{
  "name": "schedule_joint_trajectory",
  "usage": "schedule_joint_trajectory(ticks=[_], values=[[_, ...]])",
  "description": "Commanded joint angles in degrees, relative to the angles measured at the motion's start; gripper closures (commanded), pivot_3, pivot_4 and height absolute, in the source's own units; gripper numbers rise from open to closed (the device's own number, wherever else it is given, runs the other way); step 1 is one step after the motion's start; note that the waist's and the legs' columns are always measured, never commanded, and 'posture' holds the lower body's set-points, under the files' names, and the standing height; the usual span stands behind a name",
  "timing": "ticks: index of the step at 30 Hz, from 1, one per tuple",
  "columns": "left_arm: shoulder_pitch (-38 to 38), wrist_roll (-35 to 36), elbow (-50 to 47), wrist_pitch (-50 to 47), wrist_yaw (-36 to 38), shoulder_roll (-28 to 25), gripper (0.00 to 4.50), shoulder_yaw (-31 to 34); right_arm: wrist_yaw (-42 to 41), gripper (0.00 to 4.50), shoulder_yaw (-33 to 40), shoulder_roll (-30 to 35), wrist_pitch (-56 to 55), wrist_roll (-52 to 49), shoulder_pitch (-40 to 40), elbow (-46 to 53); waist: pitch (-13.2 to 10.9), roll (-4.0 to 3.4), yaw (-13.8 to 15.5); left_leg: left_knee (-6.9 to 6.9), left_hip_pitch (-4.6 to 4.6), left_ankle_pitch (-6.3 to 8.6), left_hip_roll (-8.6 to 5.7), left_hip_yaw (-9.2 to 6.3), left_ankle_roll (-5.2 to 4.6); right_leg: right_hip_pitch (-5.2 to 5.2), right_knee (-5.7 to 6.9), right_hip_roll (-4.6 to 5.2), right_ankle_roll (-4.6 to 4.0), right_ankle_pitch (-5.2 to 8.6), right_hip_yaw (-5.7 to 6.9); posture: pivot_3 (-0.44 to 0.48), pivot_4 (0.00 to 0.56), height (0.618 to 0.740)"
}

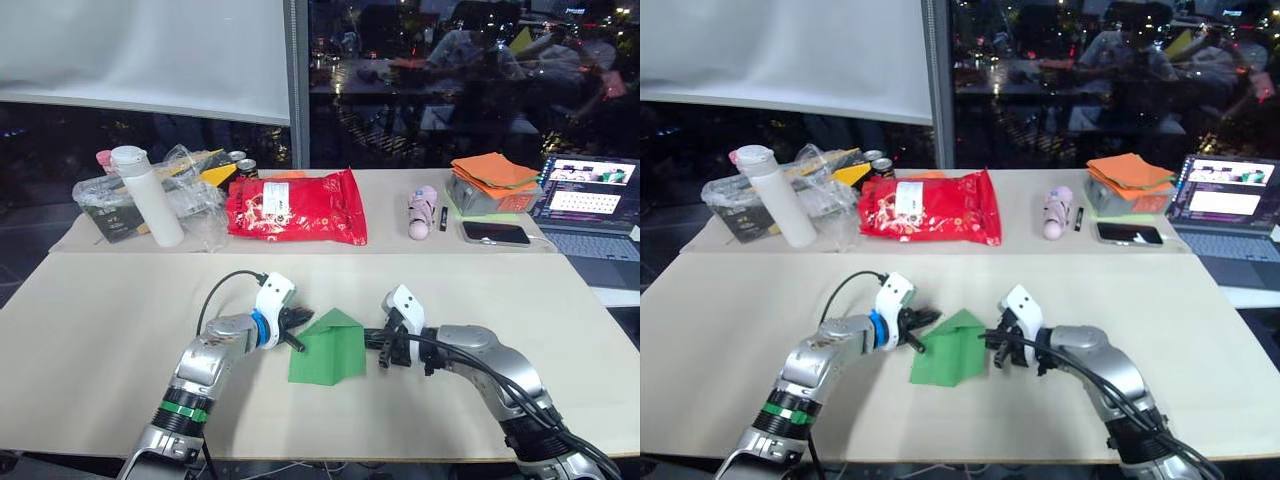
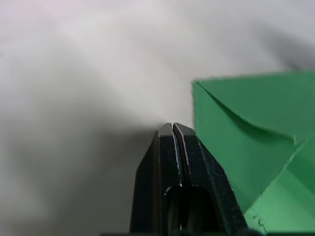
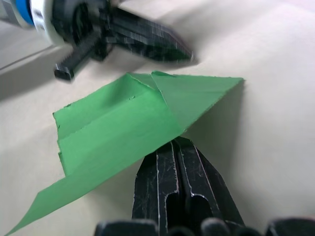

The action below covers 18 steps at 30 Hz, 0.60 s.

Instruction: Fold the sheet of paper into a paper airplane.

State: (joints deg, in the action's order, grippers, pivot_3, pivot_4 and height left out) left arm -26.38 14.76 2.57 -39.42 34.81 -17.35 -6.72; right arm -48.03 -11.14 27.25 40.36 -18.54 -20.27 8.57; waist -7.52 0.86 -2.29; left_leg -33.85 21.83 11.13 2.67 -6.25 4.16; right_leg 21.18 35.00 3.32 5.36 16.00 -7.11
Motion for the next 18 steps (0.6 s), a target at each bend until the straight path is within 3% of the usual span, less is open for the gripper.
schedule_joint_trajectory(ticks=[1, 11, 18], values=[[-2.16, 2.69, -2.66, -0.42, -0.69, 2.96, 4.46, 1.42, -0.03, 4.5, -0.29, -0.61, -1.52, -0.06, -1.33, 0.57, 0.0, 0.0, 0.15, -0.01, 0.02, 0.0, -0.01, 0.0, 0.0, 0.0, -0.01, 0.01, 0.0, 0.0, 0.0, 0.0, 0.15, 0.732], [0.82, -0.25, -0.57, -0.19, 1.25, 3.41, 4.46, -5.67, 0.15, 4.5, -0.81, -1.6, -2.21, 0.56, -3.58, -1.19, 0.0, -0.01, -0.44, 0.0, -0.05, 0.0, 0.0, 0.0, 0.0, 0.0, 0.04, -0.01, 0.0, -0.01, -0.01, 0.0, 0.15, 0.732], [2.32, -0.09, -2.1, -0.9, 0.98, 3.93, 4.46, -6.6, 0.56, 4.5, -1.39, -3.24, -2.84, 0.85, -5.05, -2.34, 0.0, -0.01, -0.14, 0.0, -0.03, 0.0, -0.01, -0.01, 0.0, -0.01, 0.01, 0.0, 0.0, -0.01, -0.01, 0.0, 0.15, 0.732]])
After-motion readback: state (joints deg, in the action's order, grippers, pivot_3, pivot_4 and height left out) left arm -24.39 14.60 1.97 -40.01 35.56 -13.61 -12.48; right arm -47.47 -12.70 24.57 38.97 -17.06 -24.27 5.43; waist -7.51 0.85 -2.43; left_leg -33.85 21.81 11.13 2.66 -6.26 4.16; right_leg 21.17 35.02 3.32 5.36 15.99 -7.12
